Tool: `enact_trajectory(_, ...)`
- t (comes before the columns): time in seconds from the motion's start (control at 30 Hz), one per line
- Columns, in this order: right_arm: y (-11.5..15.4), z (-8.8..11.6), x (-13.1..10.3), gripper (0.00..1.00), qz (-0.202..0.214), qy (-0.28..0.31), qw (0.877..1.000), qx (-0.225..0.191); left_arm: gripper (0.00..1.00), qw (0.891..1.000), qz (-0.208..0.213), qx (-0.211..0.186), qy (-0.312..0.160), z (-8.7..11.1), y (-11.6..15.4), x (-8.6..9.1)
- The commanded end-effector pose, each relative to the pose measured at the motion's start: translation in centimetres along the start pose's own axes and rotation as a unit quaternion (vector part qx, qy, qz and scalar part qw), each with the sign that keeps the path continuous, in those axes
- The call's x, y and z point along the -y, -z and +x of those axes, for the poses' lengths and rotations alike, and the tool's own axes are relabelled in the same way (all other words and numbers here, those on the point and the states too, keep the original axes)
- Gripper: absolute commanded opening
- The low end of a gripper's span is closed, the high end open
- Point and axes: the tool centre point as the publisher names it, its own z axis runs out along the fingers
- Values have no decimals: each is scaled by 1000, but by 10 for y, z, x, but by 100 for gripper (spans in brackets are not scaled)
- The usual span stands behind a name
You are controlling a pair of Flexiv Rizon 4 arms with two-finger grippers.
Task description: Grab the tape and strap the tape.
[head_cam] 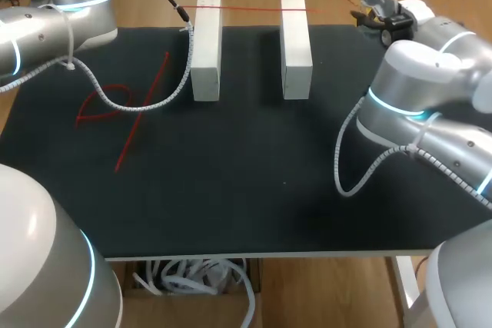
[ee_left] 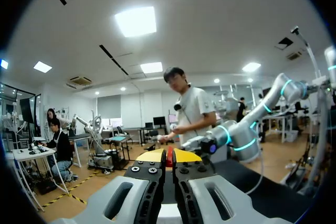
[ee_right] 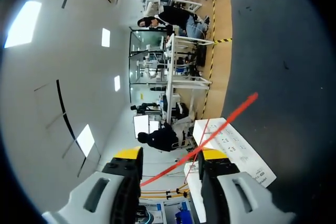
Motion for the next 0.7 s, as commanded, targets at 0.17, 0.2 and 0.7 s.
enact_trajectory(0.17,13,-7,-6,40,6,4,1000,13,0,1000,2,-1,-1,-1,0,-1)
enact_trajectory(0.2,14,-8,-7,41,7,5,1000,14,0,1000,2,-1,-1,-1,0,-1)
enact_trajectory(0.7,16,-10,-9,35,7,15,1000,11,0,1000,2,-1,-1,-1,0,-1)
